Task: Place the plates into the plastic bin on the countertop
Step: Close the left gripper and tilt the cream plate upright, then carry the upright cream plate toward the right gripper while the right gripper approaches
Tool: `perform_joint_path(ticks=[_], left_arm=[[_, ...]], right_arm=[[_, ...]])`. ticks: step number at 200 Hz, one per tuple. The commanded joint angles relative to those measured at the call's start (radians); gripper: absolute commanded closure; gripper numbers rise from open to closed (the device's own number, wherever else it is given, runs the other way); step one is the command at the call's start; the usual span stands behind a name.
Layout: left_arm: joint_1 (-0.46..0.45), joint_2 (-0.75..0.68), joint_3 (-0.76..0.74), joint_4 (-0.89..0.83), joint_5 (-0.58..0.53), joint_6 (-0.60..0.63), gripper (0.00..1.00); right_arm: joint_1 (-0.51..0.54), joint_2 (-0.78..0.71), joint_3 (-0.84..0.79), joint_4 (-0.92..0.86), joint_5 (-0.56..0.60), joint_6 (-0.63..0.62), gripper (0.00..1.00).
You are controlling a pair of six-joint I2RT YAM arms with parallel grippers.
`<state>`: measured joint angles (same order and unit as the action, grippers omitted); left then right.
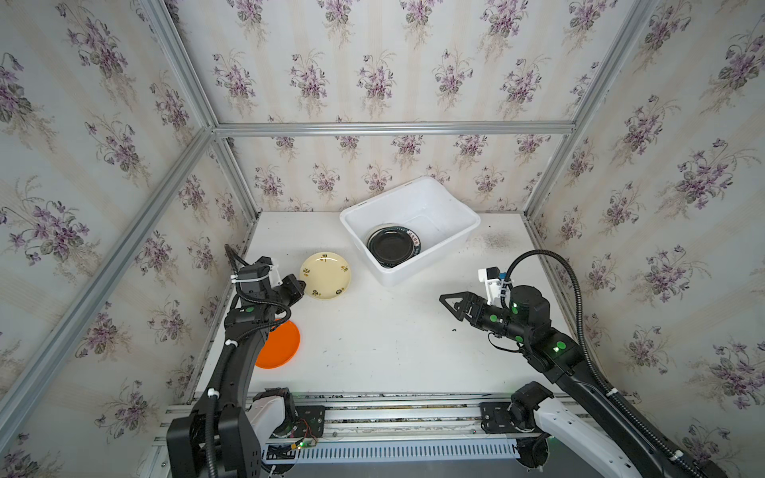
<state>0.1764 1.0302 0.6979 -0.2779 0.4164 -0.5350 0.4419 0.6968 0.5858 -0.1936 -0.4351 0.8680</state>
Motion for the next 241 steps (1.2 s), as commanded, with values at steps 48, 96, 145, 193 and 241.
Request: perform_joint_path(ticks=[48, 96, 145, 193, 241], left_arm=[[-0.089, -0.118, 0.051, -0.079, 0.007, -0.056, 1.00], [-0.300, -0.082, 0.115, -0.089, -0.095, -0.097, 1.00], [-0.509, -0.019, 0.184, -0.087, -0.176, -0.136, 1.00], [-0.648, 0.037, 0.224, -0.071, -0.231, -0.161, 1.00], [-0.727, 0.120, 0.281, -0.040, -0.219, -0.172, 1.00]], right_arm=[[0.004, 0.050, 0.008, 0.101, -0.035, 0.020, 0.01], [0.014, 0.102, 0.043, 0.113, -0.037, -0.013, 0.01], [0.027, 0.161, 0.064, 0.156, -0.041, -0.006, 0.02], [0.068, 0.222, 0.100, 0.162, -0.035, -0.011, 0.07], [0.080, 0.257, 0.109, 0.191, -0.026, -0.001, 0.16]])
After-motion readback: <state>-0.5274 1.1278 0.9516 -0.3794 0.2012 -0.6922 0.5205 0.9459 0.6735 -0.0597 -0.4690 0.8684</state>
